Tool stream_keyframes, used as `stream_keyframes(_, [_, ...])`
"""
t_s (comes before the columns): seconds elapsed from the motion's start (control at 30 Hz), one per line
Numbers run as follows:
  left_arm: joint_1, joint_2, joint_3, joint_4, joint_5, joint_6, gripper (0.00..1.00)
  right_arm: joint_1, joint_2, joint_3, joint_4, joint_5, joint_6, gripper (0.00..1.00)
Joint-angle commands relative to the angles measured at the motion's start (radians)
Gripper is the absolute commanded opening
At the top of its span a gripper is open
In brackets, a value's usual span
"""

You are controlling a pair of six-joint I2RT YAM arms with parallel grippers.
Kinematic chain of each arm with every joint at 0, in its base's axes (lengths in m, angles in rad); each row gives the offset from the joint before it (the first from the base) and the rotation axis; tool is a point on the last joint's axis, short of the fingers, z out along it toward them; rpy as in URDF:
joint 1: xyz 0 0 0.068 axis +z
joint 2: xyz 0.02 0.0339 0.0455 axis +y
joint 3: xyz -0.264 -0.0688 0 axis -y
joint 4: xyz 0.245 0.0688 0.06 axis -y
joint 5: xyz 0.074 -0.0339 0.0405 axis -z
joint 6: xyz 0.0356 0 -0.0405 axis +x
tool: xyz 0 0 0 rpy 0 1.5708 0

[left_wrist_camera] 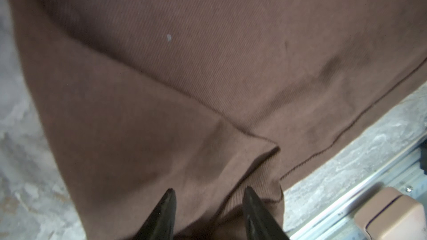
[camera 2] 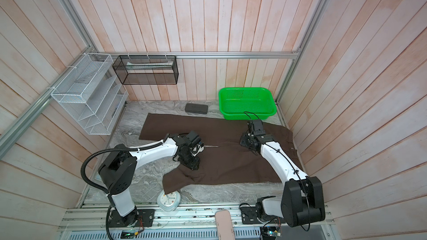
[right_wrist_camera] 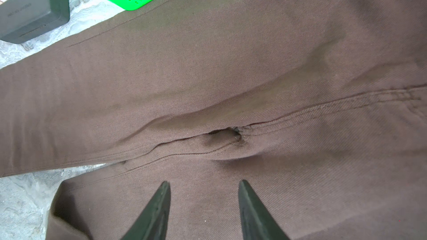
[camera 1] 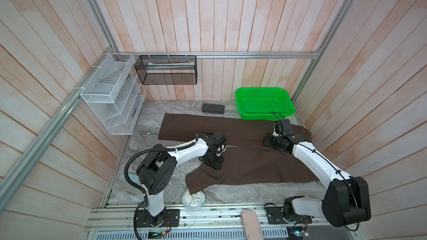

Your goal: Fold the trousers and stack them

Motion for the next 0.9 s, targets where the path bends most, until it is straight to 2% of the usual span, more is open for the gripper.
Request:
stream_keyframes(0.0, [0.003, 0.047, 0.045, 0.028, 0.014, 0.03, 0.52, 0.007, 0.01, -0.008, -0.021, 0.019, 0.004, 0.49])
stream_keyframes(0.27, [-0.001, 0.111, 0.053, 0.033, 0.042, 0.055, 0.5, 0.005, 0.009, -0.005, -0.026, 0.022, 0.001, 0.49])
stream_keyframes(0.37, [-0.014, 0.084, 0.025, 0.024, 0.062, 0.06, 0.42, 0.006, 0.009, -0.004, -0.027, 0.023, 0.001, 0.49])
stream_keyframes(0.5, [-0.017, 0.025, -0.019, 0.012, 0.075, 0.055, 0.23, 0.006, 0.011, -0.004, -0.023, 0.021, 0.003, 0.49])
stream_keyframes(0.7, [-0.017, -0.007, -0.043, -0.009, 0.063, 0.057, 0.02, 0.009, 0.017, 0.002, -0.021, 0.018, 0.005, 0.49])
stream_keyframes(0.87, [0.014, -0.072, -0.036, -0.015, -0.029, 0.017, 0.0, 0.013, 0.021, 0.01, -0.025, 0.022, 0.004, 0.49])
